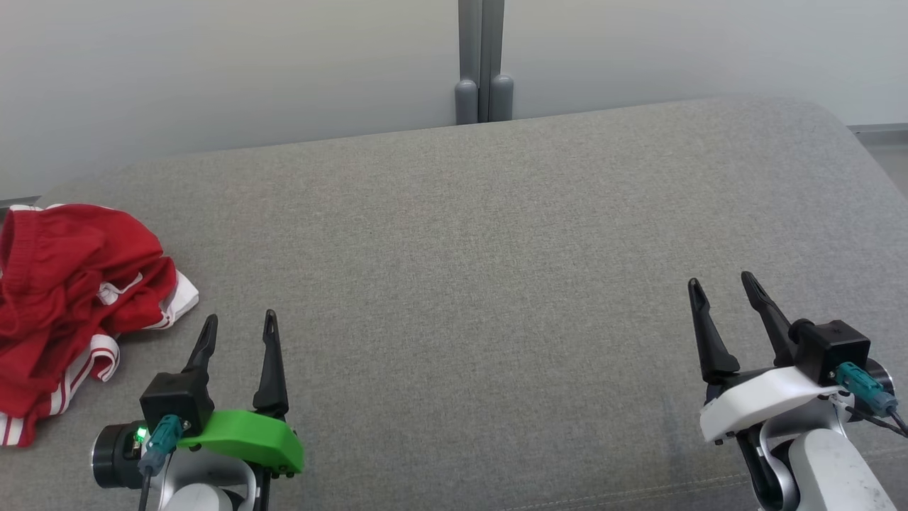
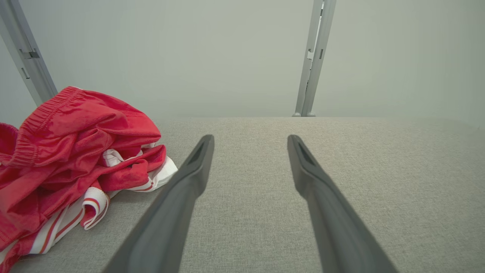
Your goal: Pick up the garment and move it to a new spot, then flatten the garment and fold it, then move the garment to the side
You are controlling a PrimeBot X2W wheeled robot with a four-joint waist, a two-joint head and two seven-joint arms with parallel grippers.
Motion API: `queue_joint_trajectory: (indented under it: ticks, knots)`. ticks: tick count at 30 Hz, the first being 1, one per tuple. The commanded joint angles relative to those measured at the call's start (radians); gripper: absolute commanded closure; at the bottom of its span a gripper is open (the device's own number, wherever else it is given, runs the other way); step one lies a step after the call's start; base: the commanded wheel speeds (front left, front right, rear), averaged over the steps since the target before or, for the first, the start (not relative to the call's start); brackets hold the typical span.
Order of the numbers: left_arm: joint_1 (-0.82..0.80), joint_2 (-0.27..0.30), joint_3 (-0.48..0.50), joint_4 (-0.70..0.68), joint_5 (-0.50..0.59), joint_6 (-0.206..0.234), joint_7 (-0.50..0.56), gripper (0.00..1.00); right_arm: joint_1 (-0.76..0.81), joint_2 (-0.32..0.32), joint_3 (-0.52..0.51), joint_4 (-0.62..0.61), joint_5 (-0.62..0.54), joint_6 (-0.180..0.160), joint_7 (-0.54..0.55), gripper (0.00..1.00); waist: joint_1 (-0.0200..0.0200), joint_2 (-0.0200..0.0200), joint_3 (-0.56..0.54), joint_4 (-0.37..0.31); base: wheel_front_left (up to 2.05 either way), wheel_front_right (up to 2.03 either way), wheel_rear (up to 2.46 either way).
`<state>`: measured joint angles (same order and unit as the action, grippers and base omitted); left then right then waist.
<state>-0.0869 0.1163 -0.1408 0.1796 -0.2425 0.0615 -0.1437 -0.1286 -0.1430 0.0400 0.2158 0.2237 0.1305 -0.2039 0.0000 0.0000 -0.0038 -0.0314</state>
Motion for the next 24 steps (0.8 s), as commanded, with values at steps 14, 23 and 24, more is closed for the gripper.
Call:
queue_joint_trajectory:
  ticks: [14, 23, 24]
  knots:
    - [0.025, 0.006, 0.001, 0.002, 0.045, 0.002, -0.01, 0.0, 0.02, 0.034, -0.046, 0.004, -0.075, 0.0, -0.006, 0.0, 0.0, 0.0, 0.0, -0.002, 0.0, 0.0, 0.0]
    - [0.032, 0.01, -0.002, 0.006, 0.057, 0.012, -0.003, 0.0, 0.022, 0.04, -0.049, 0.012, -0.092, 0.0, -0.003, 0.0, 0.0, 0.0, 0.0, 0.0, 0.0, 0.0, 0.0]
    - [0.032, 0.01, -0.002, 0.006, 0.054, 0.012, -0.001, 0.0, 0.021, 0.04, -0.047, 0.013, -0.087, 0.0, -0.003, 0.0, 0.0, 0.0, 0.0, 0.0, 0.0, 0.0, 0.0]
